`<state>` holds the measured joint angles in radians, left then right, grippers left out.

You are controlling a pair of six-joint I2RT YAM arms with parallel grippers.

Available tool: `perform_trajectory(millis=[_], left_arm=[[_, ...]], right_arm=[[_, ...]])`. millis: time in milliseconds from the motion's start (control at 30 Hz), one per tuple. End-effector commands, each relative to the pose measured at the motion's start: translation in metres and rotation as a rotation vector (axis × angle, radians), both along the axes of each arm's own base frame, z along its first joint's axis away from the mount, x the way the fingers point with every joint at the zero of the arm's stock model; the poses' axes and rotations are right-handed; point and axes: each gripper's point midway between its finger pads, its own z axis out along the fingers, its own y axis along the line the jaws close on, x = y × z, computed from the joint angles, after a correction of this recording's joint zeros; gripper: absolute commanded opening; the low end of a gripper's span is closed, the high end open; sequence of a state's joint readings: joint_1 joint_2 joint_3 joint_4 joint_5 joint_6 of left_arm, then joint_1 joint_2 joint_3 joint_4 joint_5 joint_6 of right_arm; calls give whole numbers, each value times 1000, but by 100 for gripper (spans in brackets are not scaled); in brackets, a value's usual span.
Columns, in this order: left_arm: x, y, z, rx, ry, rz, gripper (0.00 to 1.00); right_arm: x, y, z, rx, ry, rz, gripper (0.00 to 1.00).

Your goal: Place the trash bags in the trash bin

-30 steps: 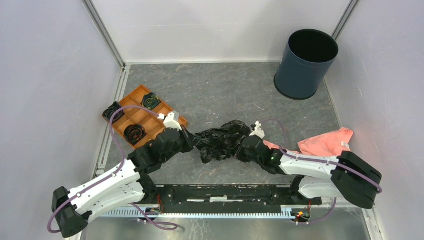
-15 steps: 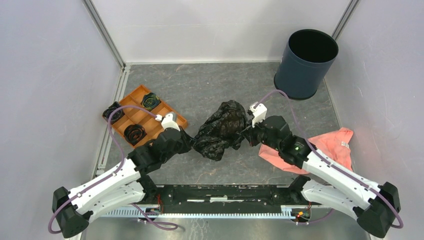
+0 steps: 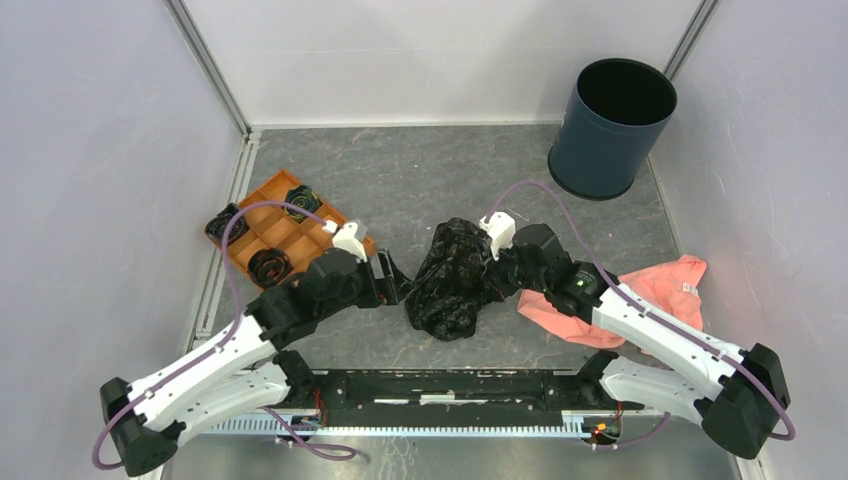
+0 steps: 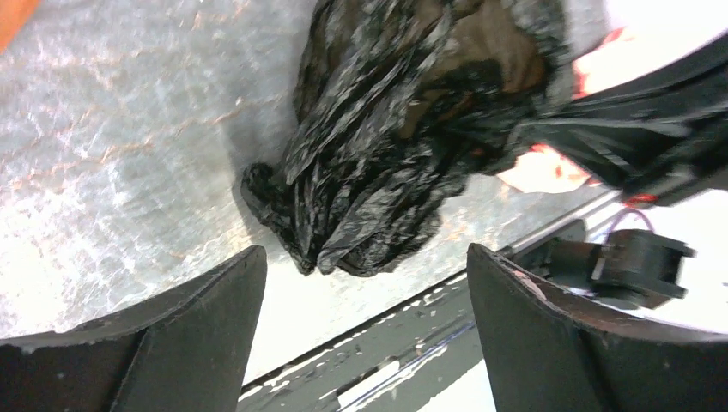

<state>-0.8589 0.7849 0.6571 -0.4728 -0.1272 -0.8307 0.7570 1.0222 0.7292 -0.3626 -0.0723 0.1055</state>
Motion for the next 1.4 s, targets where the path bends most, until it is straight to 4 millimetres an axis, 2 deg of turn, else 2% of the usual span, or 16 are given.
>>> perform_trajectory(millis=[0,100,233,300,333,433,533,633,700,800,867,1000,1067,1167,1267,1367], left_arm=[[2,3,64,-73,-162,-39,93],[-4,-27,80,-212,-172,-137,90],[-2,-74,60,-349,-65,-224,68],[7,-97,51,-402,-43,-243,61],[15,-101,39,-397,-17,-209,59],[43,-101,-1,-356,48,-42,47],[59,-108,-32,-326,72,6,47],[73,-104,-60,-228,85,59,47],[77,-101,-67,-195,73,66,48],[82,-91,-67,-136,37,90,52],[84,-82,-67,-90,17,108,58],[87,-70,-71,-6,2,111,63],[87,-69,-69,13,-12,93,69],[85,-73,-60,28,-30,39,84],[74,-77,-42,12,-51,-47,90],[57,-68,-21,-8,-80,-100,96]], right_arm=[[0,16,30,86,-61,72,0],[-4,26,42,165,-96,116,0],[-4,33,48,214,-91,121,0],[-8,40,51,237,-70,147,0],[-11,43,53,257,-59,160,1],[-22,51,67,342,-46,210,0],[-32,56,92,417,-47,244,1],[-30,51,120,446,-95,219,1],[-23,42,127,425,-128,158,1],[-14,32,128,382,-144,88,1],[-14,31,136,392,-149,87,1],[-21,34,164,459,-192,127,0],[-18,30,159,442,-206,109,1],[-11,27,129,367,-163,69,0],[-5,25,97,293,-124,46,0],[8,9,74,177,-133,-29,0]])
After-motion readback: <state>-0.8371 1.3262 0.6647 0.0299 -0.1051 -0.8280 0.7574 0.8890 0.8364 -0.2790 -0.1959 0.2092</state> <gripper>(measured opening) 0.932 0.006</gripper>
